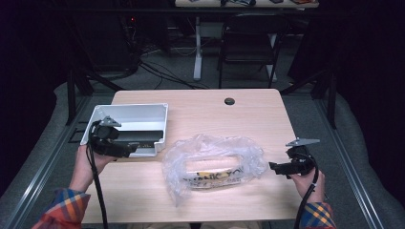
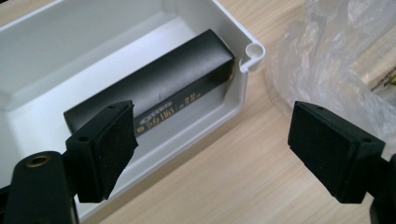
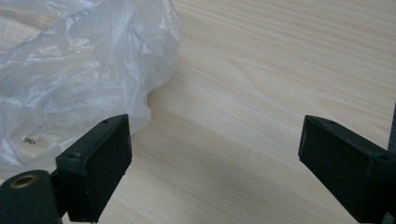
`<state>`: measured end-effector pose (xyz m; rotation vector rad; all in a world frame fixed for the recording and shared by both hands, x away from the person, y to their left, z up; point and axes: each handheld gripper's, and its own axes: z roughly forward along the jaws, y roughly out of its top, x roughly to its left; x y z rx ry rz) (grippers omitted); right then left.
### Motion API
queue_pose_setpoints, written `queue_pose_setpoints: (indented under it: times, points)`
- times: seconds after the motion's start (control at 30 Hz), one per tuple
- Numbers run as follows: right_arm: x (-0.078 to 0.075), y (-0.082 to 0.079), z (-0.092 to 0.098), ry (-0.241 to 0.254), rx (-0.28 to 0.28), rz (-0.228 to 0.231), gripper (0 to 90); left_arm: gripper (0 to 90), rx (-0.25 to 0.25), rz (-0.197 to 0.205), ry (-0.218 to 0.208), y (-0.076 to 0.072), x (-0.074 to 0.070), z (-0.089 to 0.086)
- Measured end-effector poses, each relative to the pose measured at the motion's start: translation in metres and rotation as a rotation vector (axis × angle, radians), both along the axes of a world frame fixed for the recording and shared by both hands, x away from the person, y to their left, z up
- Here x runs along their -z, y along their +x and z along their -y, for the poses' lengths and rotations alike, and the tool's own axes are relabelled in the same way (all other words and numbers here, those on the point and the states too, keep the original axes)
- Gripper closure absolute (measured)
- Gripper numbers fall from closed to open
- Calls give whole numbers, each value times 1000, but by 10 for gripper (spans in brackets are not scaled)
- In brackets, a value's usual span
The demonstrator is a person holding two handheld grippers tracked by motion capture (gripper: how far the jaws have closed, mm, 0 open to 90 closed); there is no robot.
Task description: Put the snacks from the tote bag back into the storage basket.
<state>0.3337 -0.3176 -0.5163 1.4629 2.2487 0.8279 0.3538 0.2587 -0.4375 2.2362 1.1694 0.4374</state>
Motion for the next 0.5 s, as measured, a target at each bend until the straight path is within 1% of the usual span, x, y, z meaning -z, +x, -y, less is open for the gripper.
queue_pose_setpoints:
  times: [0.07, 0.17, 0.27, 0.3, 0.33, 0.47, 0.5]
  points:
    - [0, 0, 1, 0, -4, -4, 90, 152, 11, -7, -5, -7, 3, -1]
    - [0, 0, 0, 1, -1, -2, 90, 154, 16, -14, -14, -21, 9, -2]
    - [0, 0, 0, 0, -2, -2, 90, 153, 13, -21, -6, -33, 18, -2]
    - [0, 0, 0, -1, -2, -2, 90, 152, 10, -26, -10, -39, 24, -3]
    - [0, 0, 0, -1, -2, -2, 90, 152, 5, -29, -15, -43, 28, -4]
    - [0, 0, -1, -2, -4, -7, 90, 151, 8, -69, -7, -53, 49, -3]
    - [0, 0, -1, -3, -8, -9, 90, 151, 8, -80, 2, -56, 54, -2]
